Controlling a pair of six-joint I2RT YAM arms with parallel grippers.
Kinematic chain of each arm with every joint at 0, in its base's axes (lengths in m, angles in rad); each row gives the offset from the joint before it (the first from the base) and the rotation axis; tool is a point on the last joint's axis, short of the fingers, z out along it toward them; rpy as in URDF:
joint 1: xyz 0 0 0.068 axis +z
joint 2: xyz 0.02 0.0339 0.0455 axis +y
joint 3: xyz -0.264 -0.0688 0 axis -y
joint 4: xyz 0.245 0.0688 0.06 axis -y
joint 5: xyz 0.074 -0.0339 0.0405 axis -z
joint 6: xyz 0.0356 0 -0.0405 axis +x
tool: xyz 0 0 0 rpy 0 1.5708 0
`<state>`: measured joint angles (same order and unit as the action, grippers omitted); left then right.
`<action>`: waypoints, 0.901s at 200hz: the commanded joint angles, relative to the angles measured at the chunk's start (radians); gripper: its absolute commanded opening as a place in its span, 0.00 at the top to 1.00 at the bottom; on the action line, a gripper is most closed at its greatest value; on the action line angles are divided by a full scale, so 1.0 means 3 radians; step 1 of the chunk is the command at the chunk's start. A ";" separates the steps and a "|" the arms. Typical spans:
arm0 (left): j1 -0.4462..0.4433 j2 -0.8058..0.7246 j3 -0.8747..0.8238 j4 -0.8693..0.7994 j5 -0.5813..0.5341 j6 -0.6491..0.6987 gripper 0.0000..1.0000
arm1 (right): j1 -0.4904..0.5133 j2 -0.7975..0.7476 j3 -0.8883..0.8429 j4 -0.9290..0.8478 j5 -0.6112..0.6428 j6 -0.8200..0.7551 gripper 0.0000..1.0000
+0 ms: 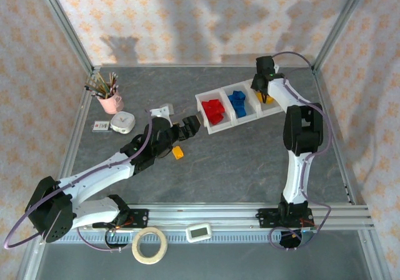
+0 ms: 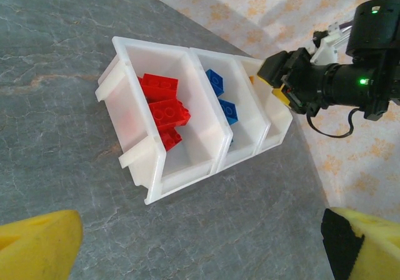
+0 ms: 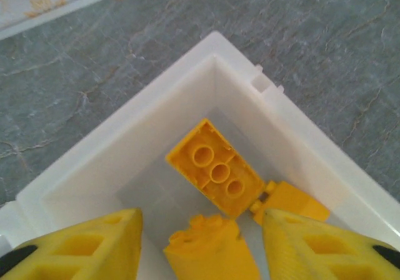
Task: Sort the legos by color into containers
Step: Place the lego in the container, then pick up the lego from the center of the table.
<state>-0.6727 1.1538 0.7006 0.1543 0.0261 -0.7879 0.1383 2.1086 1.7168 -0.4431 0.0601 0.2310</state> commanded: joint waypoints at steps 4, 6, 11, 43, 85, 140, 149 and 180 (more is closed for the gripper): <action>-0.0022 -0.0036 0.0127 0.0029 -0.0061 0.0097 0.01 | 0.0007 -0.0152 0.0113 -0.0097 0.0043 -0.0025 0.42; -0.0023 -0.0040 0.0131 0.0028 -0.0066 0.0100 0.01 | 0.0009 -0.0172 0.0102 -0.0098 0.0031 -0.0023 0.41; -0.0021 -0.0053 0.0134 0.0010 -0.0084 0.0108 0.01 | 0.0016 -0.0218 0.0078 -0.0098 0.0011 -0.0016 0.41; -0.0011 -0.0208 0.0104 -0.0153 -0.0234 0.0143 0.01 | 0.0182 -0.0599 -0.0268 -0.0015 -0.0117 0.0011 0.38; 0.0023 -0.0631 -0.0047 -0.0527 -0.0450 0.0113 0.01 | 0.0669 -0.1167 -0.0940 0.0131 -0.0264 0.0057 0.35; 0.0055 -0.1345 -0.0260 -0.1228 -0.0757 -0.0075 0.01 | 0.1590 -0.1536 -0.1414 0.0194 -0.0306 0.0115 0.30; 0.0055 -0.1460 -0.0296 -0.1313 -0.0798 -0.0115 0.01 | 0.1723 -0.1528 -0.1433 0.0196 -0.0314 0.0148 0.30; 0.0061 -0.1766 -0.0384 -0.1608 -0.0900 -0.0236 0.01 | 0.2217 -0.1444 -0.1469 0.0292 -0.0387 0.0230 0.28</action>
<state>-0.6601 0.6792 0.6064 -0.2016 -0.1822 -0.8177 0.7189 1.6764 1.2827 -0.3950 -0.0425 0.2691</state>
